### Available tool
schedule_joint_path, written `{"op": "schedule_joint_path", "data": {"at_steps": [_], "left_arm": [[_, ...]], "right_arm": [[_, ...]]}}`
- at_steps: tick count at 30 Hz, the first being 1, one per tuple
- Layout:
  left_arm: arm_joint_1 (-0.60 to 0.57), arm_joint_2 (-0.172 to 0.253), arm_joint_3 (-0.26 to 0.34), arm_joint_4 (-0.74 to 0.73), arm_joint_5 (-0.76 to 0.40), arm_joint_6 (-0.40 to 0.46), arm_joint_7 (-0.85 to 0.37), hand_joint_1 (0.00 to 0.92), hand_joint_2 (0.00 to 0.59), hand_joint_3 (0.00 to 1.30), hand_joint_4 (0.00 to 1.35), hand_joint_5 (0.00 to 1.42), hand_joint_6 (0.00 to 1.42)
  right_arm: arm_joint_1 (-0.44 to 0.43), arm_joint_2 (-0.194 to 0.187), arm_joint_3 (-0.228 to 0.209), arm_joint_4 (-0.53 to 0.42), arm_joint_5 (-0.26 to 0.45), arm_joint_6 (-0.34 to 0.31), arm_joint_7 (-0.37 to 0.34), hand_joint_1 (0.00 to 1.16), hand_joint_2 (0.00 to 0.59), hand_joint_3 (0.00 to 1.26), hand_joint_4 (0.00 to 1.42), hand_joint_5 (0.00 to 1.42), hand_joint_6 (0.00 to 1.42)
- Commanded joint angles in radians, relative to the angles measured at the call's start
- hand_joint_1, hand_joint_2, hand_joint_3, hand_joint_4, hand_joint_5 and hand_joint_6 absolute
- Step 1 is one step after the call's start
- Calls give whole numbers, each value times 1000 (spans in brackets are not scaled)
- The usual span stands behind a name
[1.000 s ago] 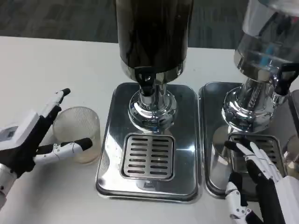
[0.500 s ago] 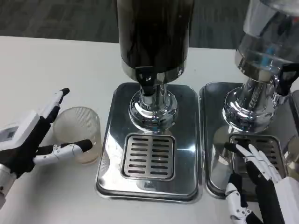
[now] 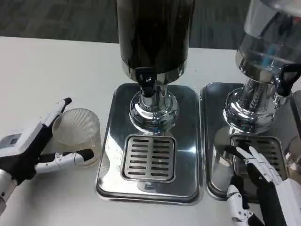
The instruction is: Grasp the cup under the faucet to collect the drink, then remove the cup.
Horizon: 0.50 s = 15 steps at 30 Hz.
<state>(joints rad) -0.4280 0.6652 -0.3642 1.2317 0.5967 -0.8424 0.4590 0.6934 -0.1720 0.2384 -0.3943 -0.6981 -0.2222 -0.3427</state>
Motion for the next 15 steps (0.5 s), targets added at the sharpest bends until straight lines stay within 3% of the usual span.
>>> {"op": "schedule_joint_path", "data": {"at_steps": [1,6,15], "left_arm": [[15,-27,23,15,-32,-4,-34,96,0,0,0,164,333],[18,-41,28,11,-36,-3,-28,125,12,0,33,268,441],[16,-57,20,10,-25,7,-22,253,41,20,83,326,539]], "right_arm": [[8,-5,-7,-8,7,-14,6,264,586,227,96,86,80],[17,-4,-13,-10,18,-17,4,256,586,228,96,86,80],[21,-1,-20,-12,23,-17,5,244,586,228,96,86,80]]}}
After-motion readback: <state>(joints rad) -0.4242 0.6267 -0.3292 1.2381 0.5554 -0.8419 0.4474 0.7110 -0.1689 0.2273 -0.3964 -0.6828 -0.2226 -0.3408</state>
